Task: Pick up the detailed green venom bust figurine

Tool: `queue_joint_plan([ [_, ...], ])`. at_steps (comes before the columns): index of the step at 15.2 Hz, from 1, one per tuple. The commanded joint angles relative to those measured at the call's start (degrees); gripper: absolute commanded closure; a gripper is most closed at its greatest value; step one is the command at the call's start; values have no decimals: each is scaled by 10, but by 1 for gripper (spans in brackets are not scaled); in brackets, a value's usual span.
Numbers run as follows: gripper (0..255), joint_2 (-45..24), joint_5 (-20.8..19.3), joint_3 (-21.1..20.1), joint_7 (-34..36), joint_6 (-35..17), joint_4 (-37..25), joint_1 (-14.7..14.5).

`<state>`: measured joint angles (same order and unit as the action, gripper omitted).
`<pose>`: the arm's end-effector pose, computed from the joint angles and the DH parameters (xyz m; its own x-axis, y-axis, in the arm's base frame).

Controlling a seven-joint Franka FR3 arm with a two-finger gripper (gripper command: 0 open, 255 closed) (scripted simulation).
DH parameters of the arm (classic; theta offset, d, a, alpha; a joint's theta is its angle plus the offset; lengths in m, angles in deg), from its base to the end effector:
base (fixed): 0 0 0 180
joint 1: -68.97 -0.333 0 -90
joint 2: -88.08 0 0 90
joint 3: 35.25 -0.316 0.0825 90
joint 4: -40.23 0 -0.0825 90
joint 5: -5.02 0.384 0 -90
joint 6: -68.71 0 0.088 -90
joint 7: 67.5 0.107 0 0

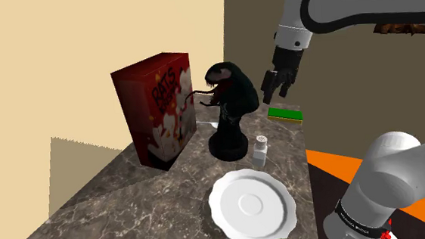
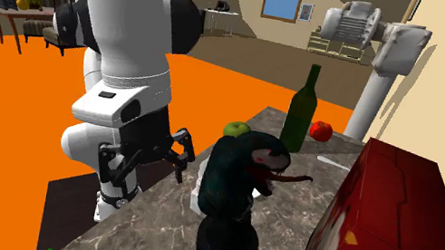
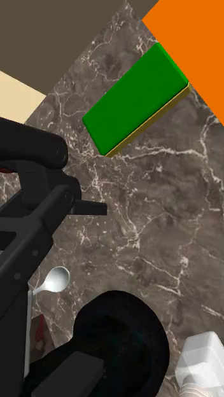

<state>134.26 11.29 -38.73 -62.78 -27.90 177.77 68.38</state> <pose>0.3111 0.0379 0.5858 0.9957 -0.0386 0.0847 -0.0325 -0.9968 -0.0728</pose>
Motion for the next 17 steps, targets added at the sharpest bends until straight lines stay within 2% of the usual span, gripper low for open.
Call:
queue_joint_plan([
  [1,0,0,0,0,0,0,0,0],
  [9,0,-153,-14,-30,-90,55,-199,-57],
  [17,0,-296,-37,-77,-170,140,-420,-105],
])
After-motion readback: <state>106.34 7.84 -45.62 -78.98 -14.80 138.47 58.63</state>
